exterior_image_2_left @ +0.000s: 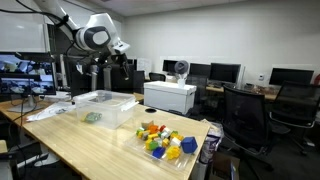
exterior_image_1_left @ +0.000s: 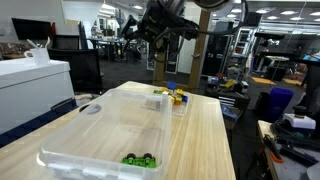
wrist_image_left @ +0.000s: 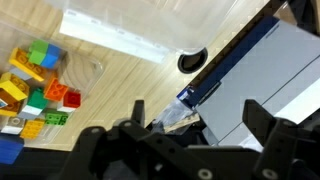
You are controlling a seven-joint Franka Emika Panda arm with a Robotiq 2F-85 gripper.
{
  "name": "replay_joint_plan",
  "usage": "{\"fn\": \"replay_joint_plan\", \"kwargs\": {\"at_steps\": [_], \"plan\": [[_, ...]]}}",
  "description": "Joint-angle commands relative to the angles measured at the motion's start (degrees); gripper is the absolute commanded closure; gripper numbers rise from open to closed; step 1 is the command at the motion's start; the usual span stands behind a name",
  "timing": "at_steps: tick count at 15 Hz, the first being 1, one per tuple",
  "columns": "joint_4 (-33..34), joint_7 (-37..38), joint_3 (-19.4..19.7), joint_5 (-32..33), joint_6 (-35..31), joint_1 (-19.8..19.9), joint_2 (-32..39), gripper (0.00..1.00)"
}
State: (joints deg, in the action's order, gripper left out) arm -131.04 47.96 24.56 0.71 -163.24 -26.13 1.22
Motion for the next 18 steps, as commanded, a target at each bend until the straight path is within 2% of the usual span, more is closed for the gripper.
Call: {"fn": "replay_joint_plan", "kwargs": {"at_steps": [1, 3, 6, 8, 10, 11, 12, 13, 18], "plan": [[2.9, -8.4, -14.5, -4.5, 7.0, 8.0, 0.3, 0.00], [6.6, -15.4, -24.3, -7.5, 12.4, 11.6, 4.8, 0.00], [7.0, -21.0, -27.8, -6.8, 16.0, 12.5, 7.2, 0.00], [3.7, -25.7, -30.5, -5.2, 17.3, 12.0, 6.4, 0.00], [1.5, -28.5, -31.3, -4.5, 16.2, 12.2, 4.8, 0.00], [-1.7, -30.2, -32.0, -4.6, 14.7, 12.4, 2.5, 0.00], [-1.9, -28.1, -31.2, -1.6, 14.4, 12.2, 2.3, 0.00], [1.5, -27.7, -31.9, -3.5, 15.8, 12.2, 5.5, 0.00], [1.1, -27.3, -32.0, -2.8, 15.6, 12.2, 5.4, 0.00]]}}
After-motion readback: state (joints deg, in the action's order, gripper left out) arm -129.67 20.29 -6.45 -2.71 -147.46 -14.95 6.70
